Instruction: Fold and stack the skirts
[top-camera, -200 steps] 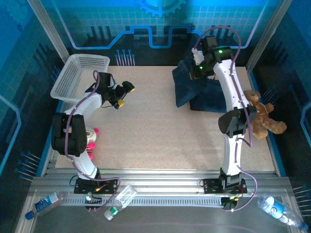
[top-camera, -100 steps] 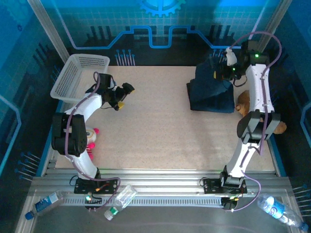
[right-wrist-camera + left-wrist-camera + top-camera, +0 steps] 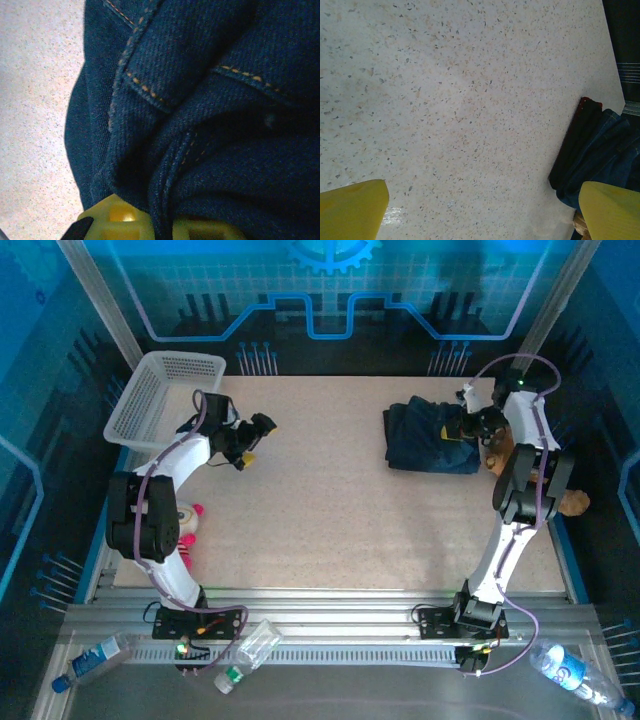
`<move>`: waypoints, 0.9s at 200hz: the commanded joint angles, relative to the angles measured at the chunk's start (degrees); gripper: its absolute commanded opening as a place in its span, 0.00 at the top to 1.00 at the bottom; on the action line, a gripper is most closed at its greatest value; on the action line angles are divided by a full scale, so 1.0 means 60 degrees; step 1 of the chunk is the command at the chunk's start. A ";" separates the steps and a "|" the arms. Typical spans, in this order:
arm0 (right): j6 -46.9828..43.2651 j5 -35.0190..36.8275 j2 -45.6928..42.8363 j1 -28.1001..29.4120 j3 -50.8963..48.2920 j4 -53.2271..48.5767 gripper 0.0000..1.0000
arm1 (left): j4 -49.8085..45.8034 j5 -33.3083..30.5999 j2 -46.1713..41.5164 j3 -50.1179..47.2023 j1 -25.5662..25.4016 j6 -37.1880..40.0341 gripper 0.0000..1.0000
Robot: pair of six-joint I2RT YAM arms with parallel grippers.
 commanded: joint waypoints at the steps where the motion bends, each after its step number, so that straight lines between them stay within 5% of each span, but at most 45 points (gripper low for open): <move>1: -0.0019 -0.0921 -0.0567 0.0245 0.1011 -0.0217 1.00 | -0.0332 -0.0184 -0.0079 -0.0008 0.0018 0.0138 0.01; 102: 0.1277 -0.2115 0.1172 0.1918 0.7517 -0.1397 1.00 | -0.0462 -0.0290 0.0031 0.0174 0.0033 0.0256 0.01; 138: -0.0004 -0.1517 0.0378 0.1613 0.4553 -0.0733 1.00 | -0.0404 -0.0323 0.0088 0.0048 0.0032 0.0243 0.01; 180: -0.0784 -0.1671 0.0414 0.0009 0.0158 0.0551 0.99 | -0.0391 -0.0272 0.0207 -0.0108 0.0032 0.0226 0.01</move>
